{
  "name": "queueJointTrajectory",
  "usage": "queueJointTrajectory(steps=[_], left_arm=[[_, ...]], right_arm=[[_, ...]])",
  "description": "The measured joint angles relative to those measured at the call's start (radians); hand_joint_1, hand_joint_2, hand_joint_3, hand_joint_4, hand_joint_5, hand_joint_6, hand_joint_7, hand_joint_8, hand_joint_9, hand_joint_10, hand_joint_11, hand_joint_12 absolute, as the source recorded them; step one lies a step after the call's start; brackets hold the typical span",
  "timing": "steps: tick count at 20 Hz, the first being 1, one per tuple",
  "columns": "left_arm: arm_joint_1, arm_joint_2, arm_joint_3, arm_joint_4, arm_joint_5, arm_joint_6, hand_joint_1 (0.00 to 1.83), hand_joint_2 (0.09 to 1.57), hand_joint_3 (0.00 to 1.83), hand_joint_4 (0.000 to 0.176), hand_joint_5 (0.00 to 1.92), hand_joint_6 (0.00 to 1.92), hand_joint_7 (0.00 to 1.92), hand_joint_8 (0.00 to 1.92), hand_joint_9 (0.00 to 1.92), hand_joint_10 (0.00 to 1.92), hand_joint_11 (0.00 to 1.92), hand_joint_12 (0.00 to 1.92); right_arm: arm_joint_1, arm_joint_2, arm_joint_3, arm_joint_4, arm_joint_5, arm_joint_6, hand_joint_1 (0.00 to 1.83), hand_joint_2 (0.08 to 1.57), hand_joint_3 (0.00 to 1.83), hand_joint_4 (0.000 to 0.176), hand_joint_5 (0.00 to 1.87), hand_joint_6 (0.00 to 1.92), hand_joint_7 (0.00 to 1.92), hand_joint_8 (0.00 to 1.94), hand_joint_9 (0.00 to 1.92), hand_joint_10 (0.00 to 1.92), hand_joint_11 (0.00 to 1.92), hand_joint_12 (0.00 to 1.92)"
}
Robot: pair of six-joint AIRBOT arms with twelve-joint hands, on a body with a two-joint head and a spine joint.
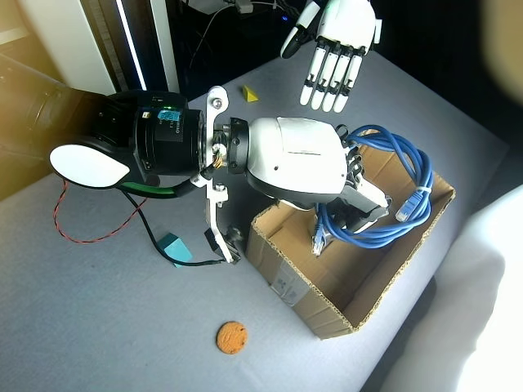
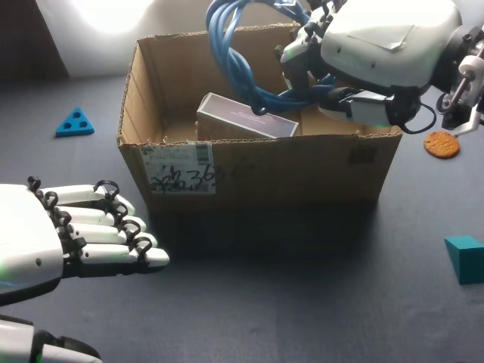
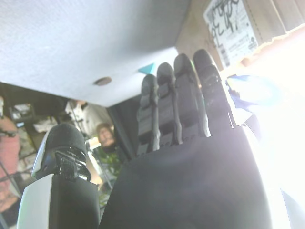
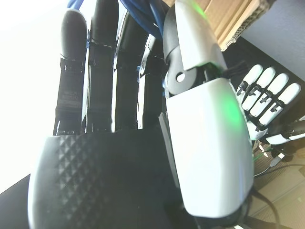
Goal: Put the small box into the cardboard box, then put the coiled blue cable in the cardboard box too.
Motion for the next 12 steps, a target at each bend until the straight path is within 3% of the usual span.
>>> queueJointTrajectory(steps=[2, 4, 7, 10, 12], left_arm=[[0.0, 0.0, 0.0, 0.0, 0.0, 0.0, 0.18, 1.22, 0.0, 0.0, 0.28, 0.0, 0.32, 0.0, 0.28, 0.0, 0.0, 0.58], [-0.005, 0.0, 0.0, 0.0, -0.002, 0.0, 0.19, 1.22, 0.0, 0.0, 0.28, 0.0, 0.31, 0.0, 0.27, 0.0, 0.0, 0.58], [-0.005, 0.0, 0.0, 0.004, 0.0, 0.0, 0.17, 1.22, 0.0, 0.0, 0.29, 0.0, 0.33, 0.0, 0.29, 0.0, 0.0, 0.58], [-0.005, 0.0, 0.0, 0.005, 0.0, 0.0, 0.19, 1.22, 0.0, 0.0, 0.29, 0.0, 0.32, 0.0, 0.28, 0.0, 0.0, 0.58], [-0.005, 0.0, 0.0, 0.005, 0.0, 0.0, 0.2, 1.22, 0.0, 0.0, 0.28, 0.0, 0.32, 0.0, 0.28, 0.0, 0.0, 0.6]], right_arm=[[0.0, 0.0, 0.002, 0.0, 0.005, 0.0, 1.01, 1.04, 0.0, 0.0, 0.7, 0.15, 0.74, 0.09, 0.63, 0.33, 0.17, 1.28], [0.0, 0.0, 0.002, 0.0, 0.006, 0.0, 0.85, 1.06, 0.0, 0.0, 0.62, 0.02, 0.67, 0.0, 0.6, 0.15, 0.1, 1.25], [0.0, 0.0, 0.002, 0.0, 0.006, -0.001, 0.68, 0.99, 0.0, 0.0, 0.54, 0.0, 0.58, 0.0, 0.55, 0.04, 0.05, 1.15], [0.0, 0.0, 0.002, -0.019, 0.016, 0.0, 0.73, 0.97, 0.0, 0.0, 0.51, 0.0, 0.53, 0.0, 0.5, 0.01, 0.01, 1.09], [-0.001, 0.003, 0.002, -0.103, 0.059, 0.035, 0.68, 1.0, 0.0, 0.0, 0.51, 0.0, 0.54, 0.01, 0.51, 0.01, 0.01, 1.1]])
